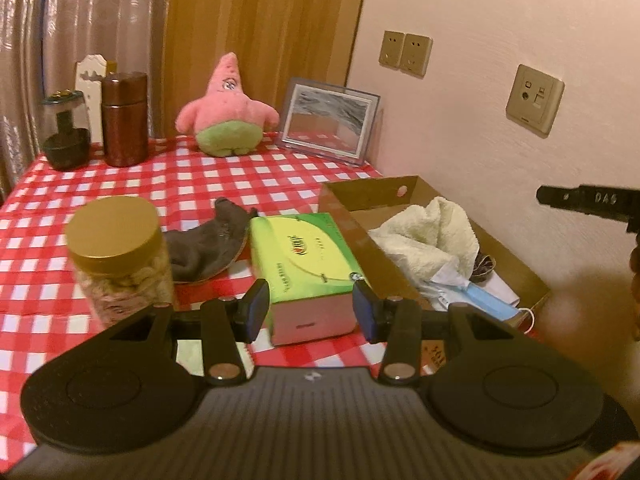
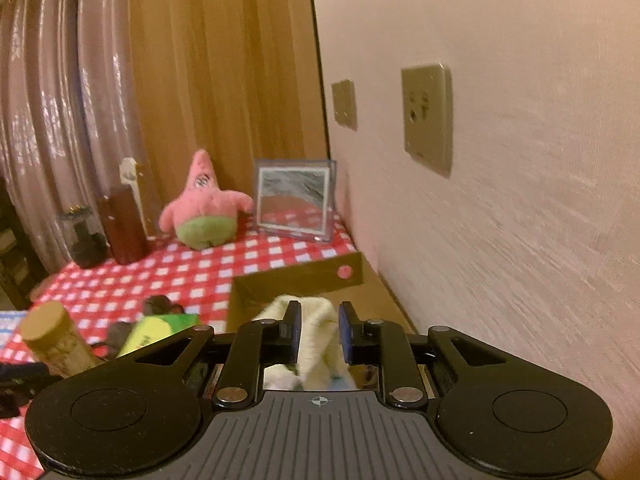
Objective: Organize soft objects
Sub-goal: 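Move both tools back from the box toward the green cloth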
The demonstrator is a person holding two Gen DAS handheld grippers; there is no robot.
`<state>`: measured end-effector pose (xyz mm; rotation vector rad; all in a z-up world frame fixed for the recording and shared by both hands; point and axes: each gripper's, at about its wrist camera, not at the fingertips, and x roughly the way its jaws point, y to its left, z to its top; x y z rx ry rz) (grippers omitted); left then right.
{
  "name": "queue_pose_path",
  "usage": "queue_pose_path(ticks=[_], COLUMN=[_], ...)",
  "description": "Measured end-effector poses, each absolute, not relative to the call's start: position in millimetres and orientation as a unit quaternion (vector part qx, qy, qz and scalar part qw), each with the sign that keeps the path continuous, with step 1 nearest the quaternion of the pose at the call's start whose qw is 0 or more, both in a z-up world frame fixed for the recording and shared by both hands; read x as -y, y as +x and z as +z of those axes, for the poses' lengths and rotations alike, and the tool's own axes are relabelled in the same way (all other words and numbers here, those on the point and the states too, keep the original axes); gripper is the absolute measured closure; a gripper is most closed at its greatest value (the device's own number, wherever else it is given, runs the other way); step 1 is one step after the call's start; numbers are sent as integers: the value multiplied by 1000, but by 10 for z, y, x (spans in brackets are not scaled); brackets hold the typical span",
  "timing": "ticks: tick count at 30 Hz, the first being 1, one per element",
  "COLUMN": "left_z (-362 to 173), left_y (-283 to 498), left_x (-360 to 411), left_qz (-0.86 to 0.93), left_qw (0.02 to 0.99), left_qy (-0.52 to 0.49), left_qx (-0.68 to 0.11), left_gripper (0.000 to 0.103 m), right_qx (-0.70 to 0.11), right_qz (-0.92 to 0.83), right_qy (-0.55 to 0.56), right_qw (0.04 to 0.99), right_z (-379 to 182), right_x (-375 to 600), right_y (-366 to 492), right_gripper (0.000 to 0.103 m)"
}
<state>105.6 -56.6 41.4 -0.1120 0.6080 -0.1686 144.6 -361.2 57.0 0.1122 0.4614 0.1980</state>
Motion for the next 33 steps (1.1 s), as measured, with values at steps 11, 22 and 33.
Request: queue_pose_path(ticks=[11,22,33], left_z=[427,422,389], left_y=[668,481,392], left_x=[270,37,-100], left_qz=[-49,-25,-18], left_qw=[951,951,948], left_qy=[-47,-52,-57], left_qx=[-301,-303,-312], left_gripper=[59,56,47], right_qx=[-217,-230,-249], right_qz=[141,170,191], right_qy=[73,84,75], right_qw=[963,954,947], right_z=[748,678,586], right_x=[3218,2853,2597], right_y=[1135,951,869], right_gripper=[78,74,69])
